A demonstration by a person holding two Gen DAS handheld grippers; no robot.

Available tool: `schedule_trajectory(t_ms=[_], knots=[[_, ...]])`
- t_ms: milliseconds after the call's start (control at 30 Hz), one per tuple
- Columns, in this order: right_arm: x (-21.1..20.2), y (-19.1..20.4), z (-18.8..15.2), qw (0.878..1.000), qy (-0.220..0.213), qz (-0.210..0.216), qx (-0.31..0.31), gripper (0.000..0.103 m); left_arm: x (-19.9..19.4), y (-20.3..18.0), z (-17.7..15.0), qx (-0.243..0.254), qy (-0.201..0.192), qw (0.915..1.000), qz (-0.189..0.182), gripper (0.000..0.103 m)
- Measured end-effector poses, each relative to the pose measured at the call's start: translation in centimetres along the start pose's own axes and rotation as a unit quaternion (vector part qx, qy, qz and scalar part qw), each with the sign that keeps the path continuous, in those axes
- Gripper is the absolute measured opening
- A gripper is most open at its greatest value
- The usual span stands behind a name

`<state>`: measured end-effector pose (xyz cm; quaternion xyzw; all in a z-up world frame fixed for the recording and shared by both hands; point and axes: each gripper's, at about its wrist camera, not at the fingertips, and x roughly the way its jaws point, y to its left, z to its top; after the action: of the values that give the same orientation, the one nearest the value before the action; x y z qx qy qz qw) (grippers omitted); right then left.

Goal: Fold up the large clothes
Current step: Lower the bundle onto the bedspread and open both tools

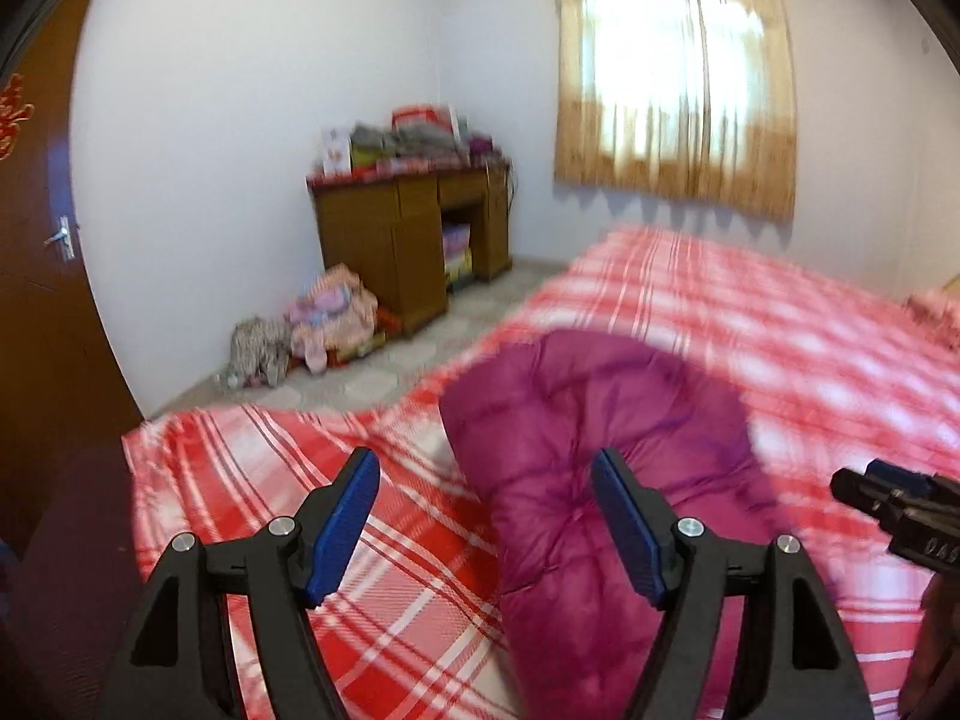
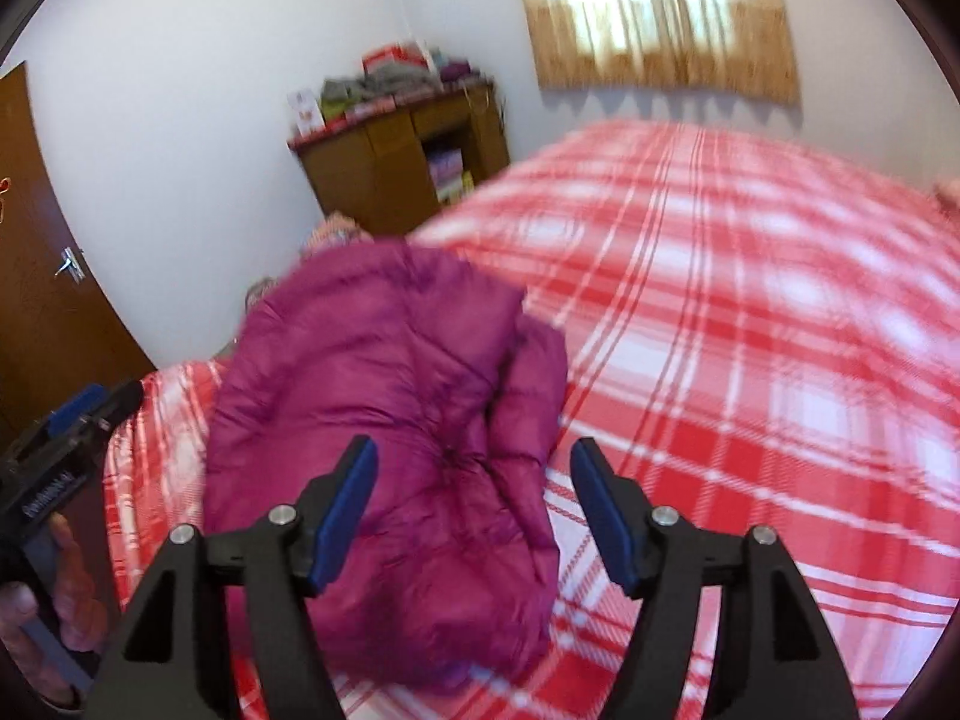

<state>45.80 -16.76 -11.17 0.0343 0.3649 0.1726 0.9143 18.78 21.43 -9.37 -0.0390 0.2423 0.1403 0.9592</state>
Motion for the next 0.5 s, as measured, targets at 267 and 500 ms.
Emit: schedule_trajectory(t_ms=[267,500], knots=[[-8.7,2.8,1.2,0.995,-0.092,0.006,-0.034,0.078,-8.6,0.1,2.9,0.002,-0.081,0.9965,-0.023,0.079],[-10.8,3.9,1.3,0.992,-0.114,0.006,-0.048,0.08,-10.0,0.6,3.5,-0.003,-0.093,0.9953,-0.027,0.079]])
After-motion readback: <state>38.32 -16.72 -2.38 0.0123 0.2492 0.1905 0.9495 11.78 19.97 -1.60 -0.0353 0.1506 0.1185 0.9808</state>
